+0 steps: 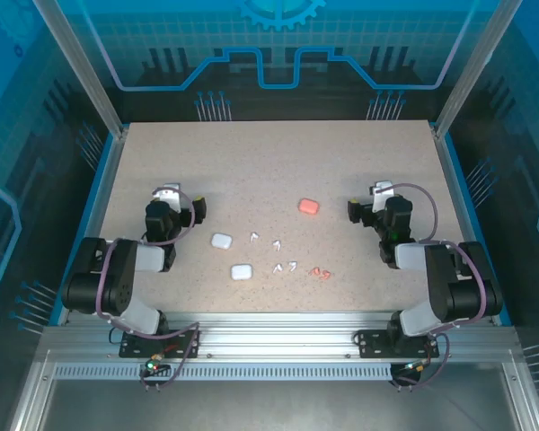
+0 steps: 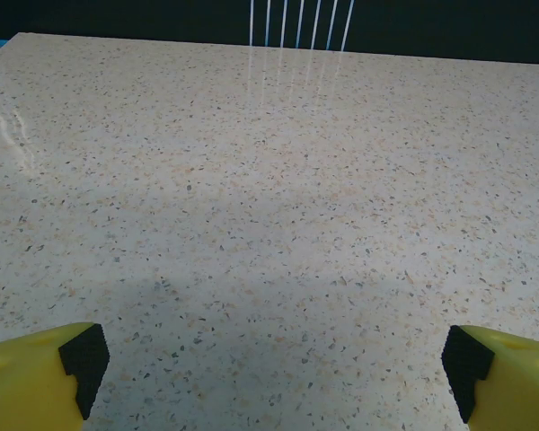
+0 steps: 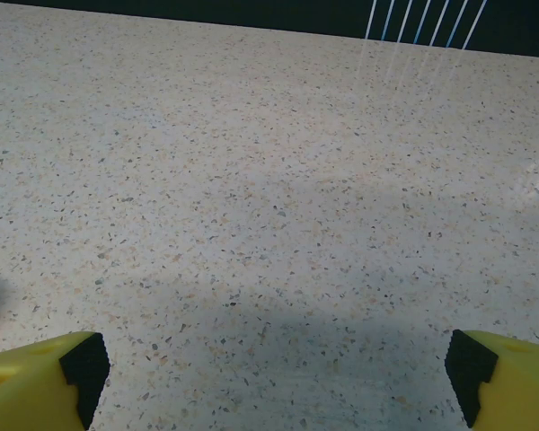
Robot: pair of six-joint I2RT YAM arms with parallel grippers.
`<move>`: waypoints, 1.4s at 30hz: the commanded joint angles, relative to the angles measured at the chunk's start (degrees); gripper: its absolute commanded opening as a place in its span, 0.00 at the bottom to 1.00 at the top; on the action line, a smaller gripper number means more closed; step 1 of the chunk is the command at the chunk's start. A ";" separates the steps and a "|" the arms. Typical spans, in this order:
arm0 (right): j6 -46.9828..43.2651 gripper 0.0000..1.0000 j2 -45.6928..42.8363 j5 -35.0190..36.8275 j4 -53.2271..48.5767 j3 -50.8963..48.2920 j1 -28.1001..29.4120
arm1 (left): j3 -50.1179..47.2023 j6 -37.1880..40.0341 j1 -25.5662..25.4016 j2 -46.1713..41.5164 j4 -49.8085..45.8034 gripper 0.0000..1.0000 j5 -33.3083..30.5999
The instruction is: Insert the wireless bluetooth earbuds into the charging case
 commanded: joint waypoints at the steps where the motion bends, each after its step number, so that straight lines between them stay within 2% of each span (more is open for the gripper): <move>1: 0.60 1.00 0.25 0.55 1.11 0.12 0.43 | 0.77 -0.37 0.04 0.09 -0.42 0.99 1.88; 20: 0.56 1.00 0.25 0.63 1.12 0.16 0.38 | 0.66 -0.36 0.00 0.06 -0.41 0.99 1.93; 23: 0.65 1.00 -0.14 0.66 0.40 0.40 0.30 | -0.72 -1.46 0.03 -0.87 1.63 0.99 -0.69; 26: 0.75 1.00 -4.66 0.32 -14.37 6.80 -0.10 | -1.42 -1.51 0.00 -5.53 -1.05 0.99 -1.73; 30: -0.29 1.00 -7.92 -3.34 -34.05 16.49 -0.35 | 0.65 -2.44 -0.01 -14.26 -11.93 0.99 -3.45; 33: -0.59 1.00 -8.79 -6.66 -44.53 22.78 0.11 | 3.25 -9.66 0.14 -20.18 -20.88 0.99 -5.32; 36: -2.49 1.00 -8.01 -8.35 -56.00 30.67 1.54 | 6.07 -16.89 0.08 -23.89 -28.62 0.99 -2.04; 42: -7.95 1.00 -2.79 -8.61 -77.69 46.29 6.28 | 10.62 -25.87 0.08 -28.60 -42.19 0.99 7.51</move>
